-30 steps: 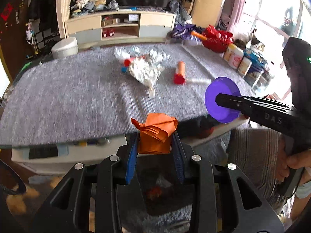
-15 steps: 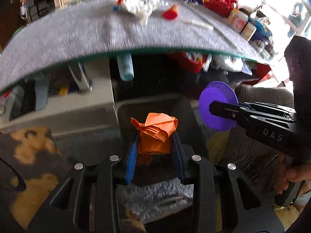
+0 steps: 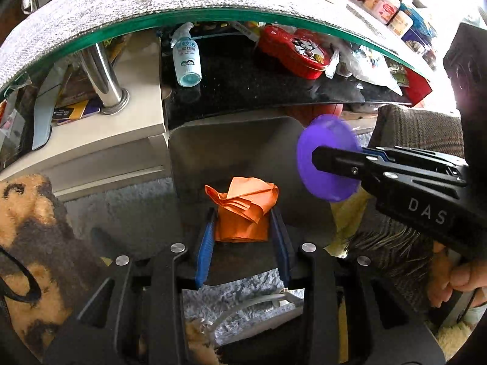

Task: Collect trash
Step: 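Lower both items over the grey bin and open both tools, then grasp the white tissue with the left tool while the right tool grasps the M&M's tube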

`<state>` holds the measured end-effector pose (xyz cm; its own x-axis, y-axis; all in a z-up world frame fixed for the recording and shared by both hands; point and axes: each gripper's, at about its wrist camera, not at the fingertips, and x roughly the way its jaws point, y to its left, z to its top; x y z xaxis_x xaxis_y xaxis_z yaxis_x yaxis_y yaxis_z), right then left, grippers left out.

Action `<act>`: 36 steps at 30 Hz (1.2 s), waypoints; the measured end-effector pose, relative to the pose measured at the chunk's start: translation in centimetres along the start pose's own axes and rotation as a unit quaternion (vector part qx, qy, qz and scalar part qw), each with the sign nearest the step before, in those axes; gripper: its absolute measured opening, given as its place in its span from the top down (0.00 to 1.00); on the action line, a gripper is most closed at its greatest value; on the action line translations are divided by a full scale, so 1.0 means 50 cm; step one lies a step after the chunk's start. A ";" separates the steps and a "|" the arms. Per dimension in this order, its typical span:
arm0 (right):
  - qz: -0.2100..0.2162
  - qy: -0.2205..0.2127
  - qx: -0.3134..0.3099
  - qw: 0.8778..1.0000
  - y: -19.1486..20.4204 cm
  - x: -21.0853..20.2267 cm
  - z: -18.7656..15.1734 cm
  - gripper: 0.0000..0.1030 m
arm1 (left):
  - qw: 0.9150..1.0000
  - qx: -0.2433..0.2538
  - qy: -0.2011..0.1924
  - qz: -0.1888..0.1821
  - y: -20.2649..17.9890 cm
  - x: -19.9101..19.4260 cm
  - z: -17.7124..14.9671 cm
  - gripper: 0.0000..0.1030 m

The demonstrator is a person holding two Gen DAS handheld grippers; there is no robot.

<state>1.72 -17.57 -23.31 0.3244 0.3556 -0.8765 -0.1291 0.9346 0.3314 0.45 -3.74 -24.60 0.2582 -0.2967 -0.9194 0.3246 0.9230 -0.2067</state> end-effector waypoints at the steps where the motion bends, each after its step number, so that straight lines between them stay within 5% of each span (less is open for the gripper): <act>1: -0.002 -0.002 -0.001 1.000 0.001 -0.002 0.002 0.85 | 1.000 -0.001 -0.001 0.001 0.001 -0.001 0.001 0.66; 6: -0.008 -0.013 0.005 1.000 -0.007 -0.017 0.017 0.83 | 1.000 -0.005 -0.008 0.012 0.001 -0.011 0.011 0.47; 10: -0.018 -0.037 0.020 0.999 -0.024 -0.049 0.033 0.42 | 1.000 -0.010 -0.019 0.023 0.007 -0.030 0.020 0.36; 15: -0.041 -0.082 0.031 0.995 -0.049 -0.114 0.068 0.19 | 0.998 -0.011 -0.046 0.034 0.018 -0.075 0.043 0.21; 25: -0.057 -0.129 0.029 0.990 -0.081 -0.188 0.167 0.13 | 0.994 -0.017 -0.095 0.050 0.050 -0.155 0.129 0.14; 36: -0.072 -0.147 0.025 0.986 -0.085 -0.171 0.332 0.13 | 0.991 0.001 -0.120 0.053 0.058 -0.169 0.286 0.14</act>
<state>15.06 -24.50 -11.45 0.5939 0.1996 -0.7794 -0.0182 0.9718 0.2350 12.23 -2.04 -12.63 0.5001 -0.2475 -0.8299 0.2862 0.9517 -0.1114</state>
